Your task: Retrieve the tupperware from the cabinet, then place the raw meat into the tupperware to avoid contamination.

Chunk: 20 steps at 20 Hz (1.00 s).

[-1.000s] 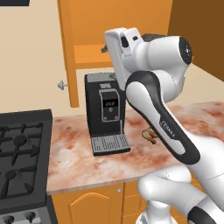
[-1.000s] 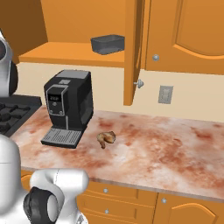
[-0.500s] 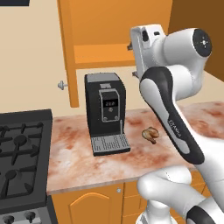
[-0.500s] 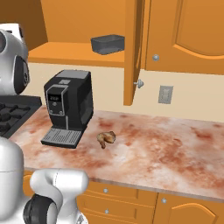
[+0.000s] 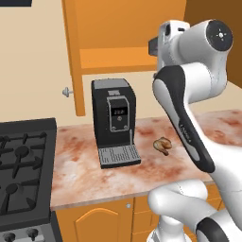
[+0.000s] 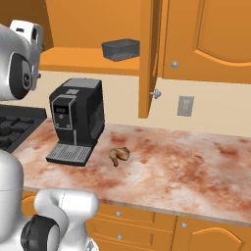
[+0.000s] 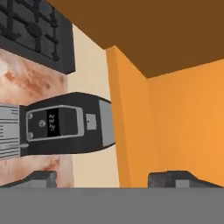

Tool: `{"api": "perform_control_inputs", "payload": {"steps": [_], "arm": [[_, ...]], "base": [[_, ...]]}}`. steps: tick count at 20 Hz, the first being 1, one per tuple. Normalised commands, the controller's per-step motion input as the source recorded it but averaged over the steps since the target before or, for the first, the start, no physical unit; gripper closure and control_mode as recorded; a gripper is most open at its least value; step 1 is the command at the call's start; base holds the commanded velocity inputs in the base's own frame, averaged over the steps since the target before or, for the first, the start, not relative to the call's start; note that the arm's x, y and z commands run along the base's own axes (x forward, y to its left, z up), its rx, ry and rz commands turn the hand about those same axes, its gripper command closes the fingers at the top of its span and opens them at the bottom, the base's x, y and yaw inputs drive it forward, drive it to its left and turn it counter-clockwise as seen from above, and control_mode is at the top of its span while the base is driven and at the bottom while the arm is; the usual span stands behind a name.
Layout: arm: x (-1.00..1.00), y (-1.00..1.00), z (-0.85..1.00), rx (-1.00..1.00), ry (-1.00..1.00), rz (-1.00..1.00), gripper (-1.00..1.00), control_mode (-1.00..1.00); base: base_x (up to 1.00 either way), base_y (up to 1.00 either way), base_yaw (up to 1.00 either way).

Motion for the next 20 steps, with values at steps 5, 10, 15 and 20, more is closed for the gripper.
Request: {"api": "perform_control_inputs", "payload": {"steps": [5, 10, 15, 20], "arm": [[0.03, -0.27, -0.01, 0.22, 0.00, -0.21, -1.00, -1.00], [0.00, -0.27, 0.01, 0.23, 0.00, -0.20, -1.00, -1.00], [0.00, -0.19, 0.11, 0.17, 0.01, -0.16, -1.00, -1.00], [0.02, -0.15, 0.13, 0.08, 0.01, -0.11, -1.00, -1.00]], "base": [[0.00, 0.00, 0.00], [0.00, 0.00, 0.00], [0.00, 0.00, 0.00], [0.00, 0.00, 0.00]]}}
